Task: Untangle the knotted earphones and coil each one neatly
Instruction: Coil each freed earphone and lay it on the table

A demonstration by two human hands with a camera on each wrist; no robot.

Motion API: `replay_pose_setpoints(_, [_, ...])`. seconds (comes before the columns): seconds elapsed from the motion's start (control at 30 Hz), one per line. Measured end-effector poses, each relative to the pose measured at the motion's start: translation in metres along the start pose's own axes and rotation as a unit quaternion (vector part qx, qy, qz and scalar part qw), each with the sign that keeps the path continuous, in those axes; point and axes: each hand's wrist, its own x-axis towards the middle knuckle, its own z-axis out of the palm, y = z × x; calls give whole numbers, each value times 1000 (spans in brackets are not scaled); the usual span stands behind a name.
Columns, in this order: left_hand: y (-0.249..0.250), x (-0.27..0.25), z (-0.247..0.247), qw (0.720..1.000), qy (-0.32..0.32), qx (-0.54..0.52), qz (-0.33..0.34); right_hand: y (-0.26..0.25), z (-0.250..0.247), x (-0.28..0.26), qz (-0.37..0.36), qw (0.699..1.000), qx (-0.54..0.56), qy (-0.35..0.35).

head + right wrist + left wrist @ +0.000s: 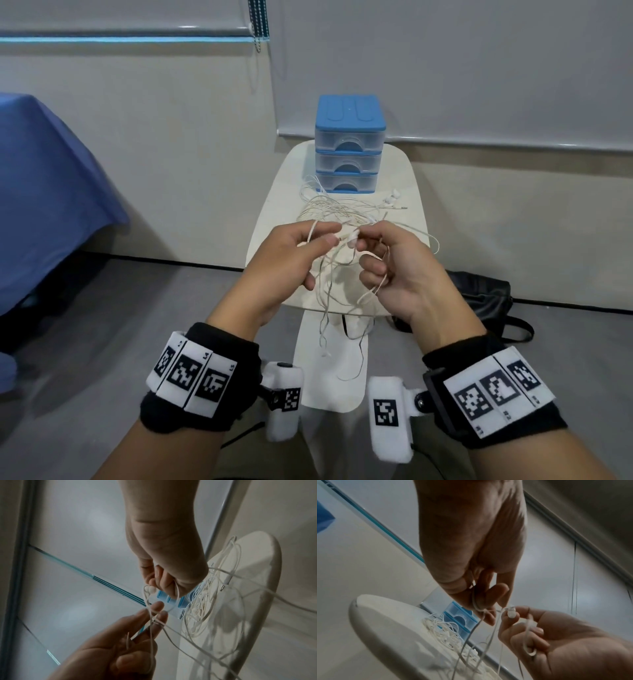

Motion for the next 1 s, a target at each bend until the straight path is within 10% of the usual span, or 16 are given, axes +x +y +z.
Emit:
replay_pose_setpoints(0.5, [-4,-5,1,993,45,93,53,12,6,-2,-83,989,-120,27])
replay_pose_setpoints(1.0, [-3,-8,4,966,53,187,169,13,25,-5,41,988,143,36])
